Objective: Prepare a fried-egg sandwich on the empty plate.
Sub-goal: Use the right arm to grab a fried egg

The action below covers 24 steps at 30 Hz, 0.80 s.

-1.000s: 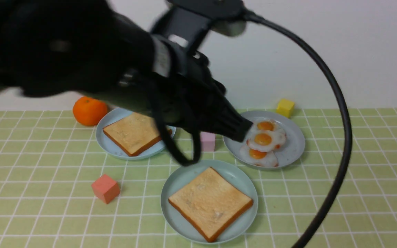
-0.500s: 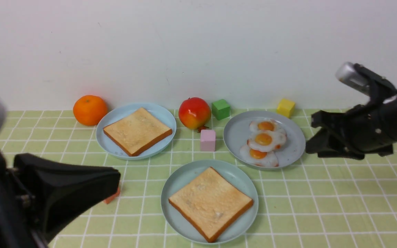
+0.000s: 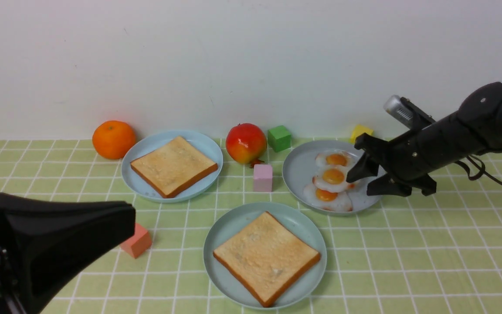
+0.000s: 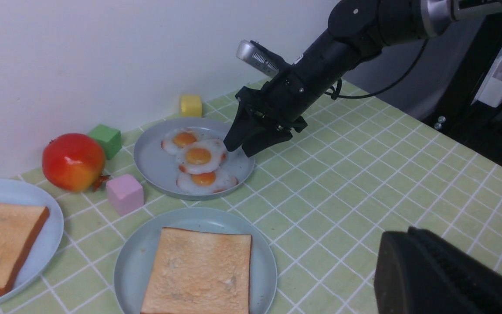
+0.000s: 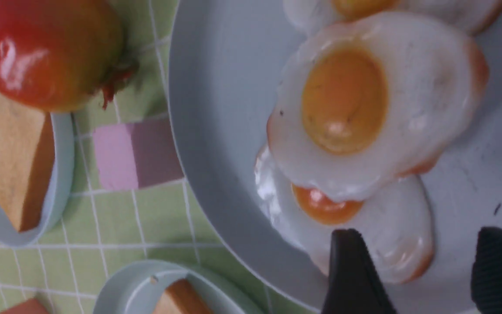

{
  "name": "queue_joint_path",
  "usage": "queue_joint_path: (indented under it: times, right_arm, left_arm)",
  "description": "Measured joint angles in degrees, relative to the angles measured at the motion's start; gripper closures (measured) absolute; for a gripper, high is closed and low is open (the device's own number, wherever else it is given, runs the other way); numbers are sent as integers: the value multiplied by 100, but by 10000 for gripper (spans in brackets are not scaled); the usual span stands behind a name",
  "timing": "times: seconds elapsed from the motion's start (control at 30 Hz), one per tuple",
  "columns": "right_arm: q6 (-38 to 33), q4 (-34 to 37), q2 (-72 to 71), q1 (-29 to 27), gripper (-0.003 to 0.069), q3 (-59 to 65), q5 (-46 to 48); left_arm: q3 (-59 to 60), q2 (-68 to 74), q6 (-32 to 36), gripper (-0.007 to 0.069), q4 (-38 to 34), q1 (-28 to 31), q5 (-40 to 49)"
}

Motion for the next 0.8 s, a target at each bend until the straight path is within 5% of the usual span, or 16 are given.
queue_joint_path:
  times: [0.8]
  right_arm:
    - [-87, 251, 416, -47, 271, -201, -544]
  left_arm:
    - [0, 0, 0, 638, -306, 0, 0]
